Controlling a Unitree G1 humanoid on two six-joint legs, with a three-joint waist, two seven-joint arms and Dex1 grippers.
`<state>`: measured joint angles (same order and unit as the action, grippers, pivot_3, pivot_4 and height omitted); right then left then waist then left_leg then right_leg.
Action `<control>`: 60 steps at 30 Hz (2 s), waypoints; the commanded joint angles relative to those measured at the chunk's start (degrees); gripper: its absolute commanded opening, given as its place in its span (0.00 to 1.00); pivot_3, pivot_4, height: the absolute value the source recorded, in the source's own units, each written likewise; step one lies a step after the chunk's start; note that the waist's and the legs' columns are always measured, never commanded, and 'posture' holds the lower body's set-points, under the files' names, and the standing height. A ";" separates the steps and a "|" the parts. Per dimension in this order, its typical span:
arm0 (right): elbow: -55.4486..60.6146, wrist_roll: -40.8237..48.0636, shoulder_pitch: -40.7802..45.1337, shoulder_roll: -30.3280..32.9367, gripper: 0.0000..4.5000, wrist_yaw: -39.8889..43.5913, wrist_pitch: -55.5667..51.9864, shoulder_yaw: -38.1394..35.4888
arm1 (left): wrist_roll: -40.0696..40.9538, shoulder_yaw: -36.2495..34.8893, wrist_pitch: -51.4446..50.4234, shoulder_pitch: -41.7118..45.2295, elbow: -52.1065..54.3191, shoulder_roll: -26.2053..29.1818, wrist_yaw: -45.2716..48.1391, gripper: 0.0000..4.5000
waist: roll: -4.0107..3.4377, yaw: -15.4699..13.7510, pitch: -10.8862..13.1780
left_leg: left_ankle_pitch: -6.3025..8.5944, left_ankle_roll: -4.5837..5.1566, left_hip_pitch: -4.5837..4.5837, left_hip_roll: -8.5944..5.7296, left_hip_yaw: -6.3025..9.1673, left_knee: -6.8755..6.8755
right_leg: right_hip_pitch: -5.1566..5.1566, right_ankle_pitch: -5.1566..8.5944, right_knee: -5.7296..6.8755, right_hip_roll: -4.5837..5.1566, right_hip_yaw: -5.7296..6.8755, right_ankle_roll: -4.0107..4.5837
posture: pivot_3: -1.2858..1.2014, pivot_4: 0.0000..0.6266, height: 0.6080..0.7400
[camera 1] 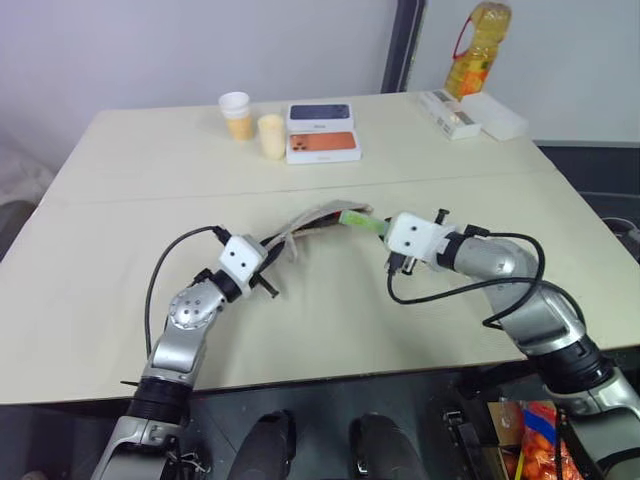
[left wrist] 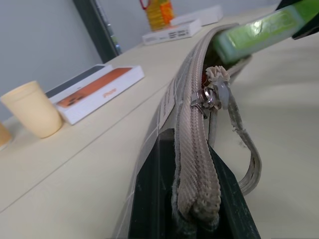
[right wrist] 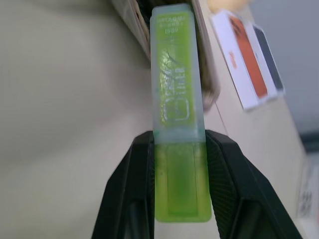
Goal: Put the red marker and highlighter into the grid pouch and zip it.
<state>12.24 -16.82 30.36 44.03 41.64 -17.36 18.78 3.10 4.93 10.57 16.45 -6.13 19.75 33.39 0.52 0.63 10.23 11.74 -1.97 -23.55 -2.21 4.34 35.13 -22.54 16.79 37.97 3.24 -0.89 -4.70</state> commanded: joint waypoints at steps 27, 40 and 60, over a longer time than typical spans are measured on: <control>6.25 8.41 8.13 -10.83 0.99 8.29 0.10 -12.08 | 5.26 -0.35 -5.21 3.34 4.79 -2.84 1.81 0.00 | 0.05 -0.08 0.03 | 0.00 0.00 0.00 -0.01 0.04 0.02 | 0.02 -0.01 0.01 0.02 0.01 0.00 | 0.52 0.24 1.00; 15.19 30.83 -1.72 -17.57 0.99 2.07 -29.28 -19.69 | 14.38 -4.20 -18.64 14.01 0.94 -13.23 -3.92 0.00 | 0.08 0.28 0.04 | 0.00 0.01 0.01 -0.03 0.09 0.05 | 0.04 -0.01 0.07 0.00 0.05 -0.01 | 0.52 0.24 1.00; 5.60 30.89 1.98 -30.96 0.01 -13.58 -26.50 -15.45 | 14.13 -3.55 -21.43 10.91 4.40 -15.22 -6.00 0.00 | 0.08 0.20 0.04 | -0.01 -0.01 0.01 -0.04 0.09 0.03 | 0.02 -0.01 0.10 -0.09 0.04 -0.01 | 0.52 0.24 1.00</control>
<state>16.26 12.63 30.63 13.58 28.37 -45.16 4.04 16.86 1.42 -11.14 27.27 -4.78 4.40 27.45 0.60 0.83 10.27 11.74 -1.98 -23.54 -2.24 4.43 35.16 -22.54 16.78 38.07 3.15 -0.86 -4.71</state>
